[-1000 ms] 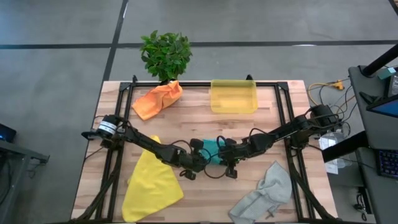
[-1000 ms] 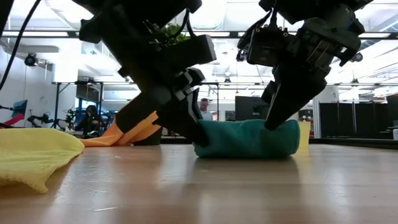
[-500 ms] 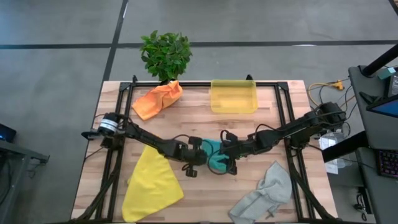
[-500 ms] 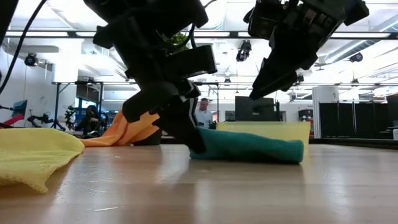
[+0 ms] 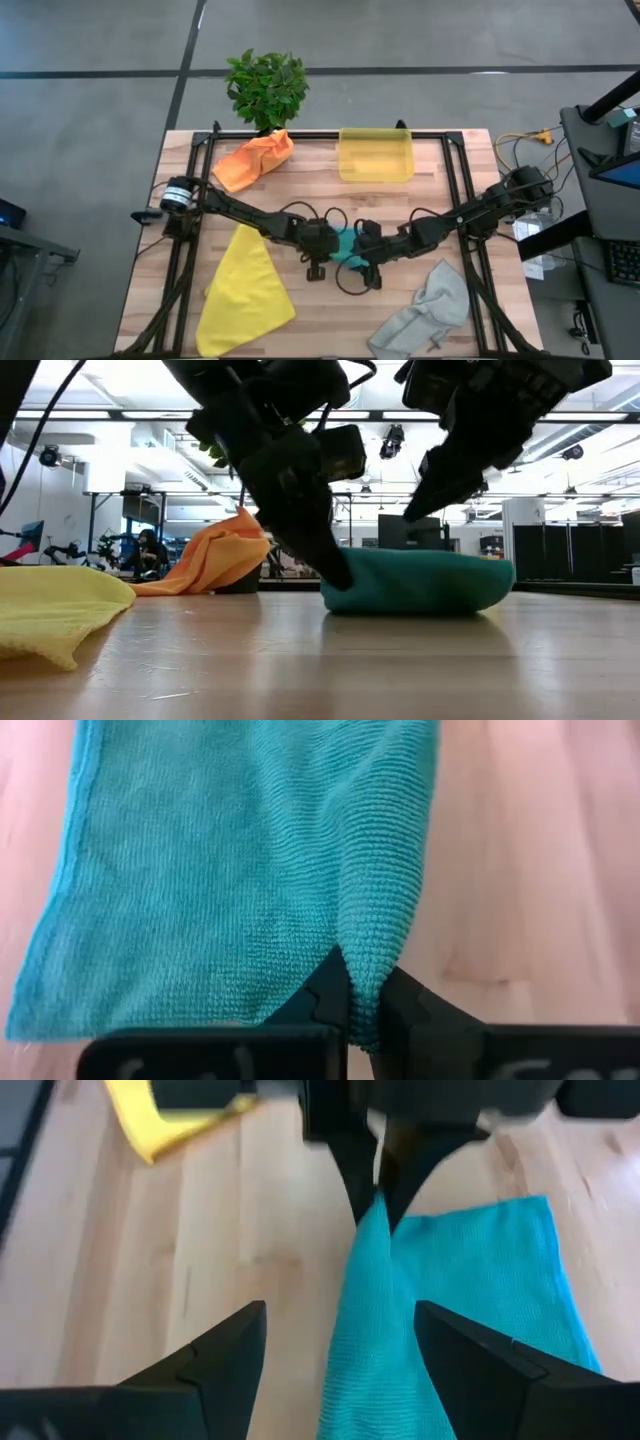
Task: Fold microfiber towels
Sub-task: Put the folded blue microfiber towel into the yellow bin
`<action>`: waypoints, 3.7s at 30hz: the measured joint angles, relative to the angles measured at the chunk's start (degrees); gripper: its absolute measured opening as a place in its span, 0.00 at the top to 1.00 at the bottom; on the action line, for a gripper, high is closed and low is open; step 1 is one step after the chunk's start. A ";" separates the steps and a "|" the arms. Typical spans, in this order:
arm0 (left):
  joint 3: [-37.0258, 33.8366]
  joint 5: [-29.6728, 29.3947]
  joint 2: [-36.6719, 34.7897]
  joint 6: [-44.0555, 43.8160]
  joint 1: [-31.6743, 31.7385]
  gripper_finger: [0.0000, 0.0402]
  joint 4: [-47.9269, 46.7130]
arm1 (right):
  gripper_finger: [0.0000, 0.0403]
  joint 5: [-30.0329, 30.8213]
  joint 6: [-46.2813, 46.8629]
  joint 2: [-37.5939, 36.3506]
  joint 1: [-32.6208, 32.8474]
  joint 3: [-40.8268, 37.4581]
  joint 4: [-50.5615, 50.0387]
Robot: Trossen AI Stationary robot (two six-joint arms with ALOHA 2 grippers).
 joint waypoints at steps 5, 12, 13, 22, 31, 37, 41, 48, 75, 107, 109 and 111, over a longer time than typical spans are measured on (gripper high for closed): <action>0.42 4.25 0.00 -1.51 2.06 1.00 0.23 | 0.41 0.04 -0.34 2.39 0.52 -0.02 -0.58; 0.42 5.68 0.00 -1.51 3.05 1.00 0.02 | 0.45 0.92 0.94 5.82 0.85 -0.07 -7.41; 0.42 5.73 0.00 -1.51 3.05 1.00 -0.04 | 0.46 1.80 2.02 5.93 0.85 -0.07 -8.78; 0.40 5.90 0.00 -1.30 3.09 1.00 -0.05 | 0.65 5.88 5.02 4.92 1.13 -0.09 -13.59; 0.19 5.90 -0.41 -0.34 3.14 1.00 -1.21 | 0.96 5.38 2.49 -1.10 1.05 0.11 -13.63; 0.18 5.58 -5.69 4.24 3.18 1.00 -5.10 | 0.97 0.89 2.45 -7.24 -0.28 0.11 -13.86; 0.16 5.04 -11.22 6.72 3.18 1.00 -6.27 | 0.97 -4.16 2.49 -12.02 -1.83 0.15 -14.61; 0.26 -0.45 -20.13 10.61 3.18 1.00 -5.85 | 0.97 -4.00 0.73 -17.71 -3.62 7.26 -25.84; 20.42 -15.79 -8.28 24.53 19.47 1.00 -13.10 | 0.97 -1.47 -28.60 -18.64 -40.77 16.59 -41.94; 34.84 -39.49 9.60 51.63 31.58 1.00 4.96 | 0.97 1.67 -41.35 -2.63 -64.46 16.89 -9.78; 34.82 -39.48 9.87 54.91 31.69 1.00 7.00 | 0.97 2.46 -42.94 -2.11 -65.01 17.09 -7.82; 34.81 -39.67 10.92 57.28 31.86 1.00 8.46 | 0.97 2.97 -44.20 -1.29 -65.50 17.07 -6.95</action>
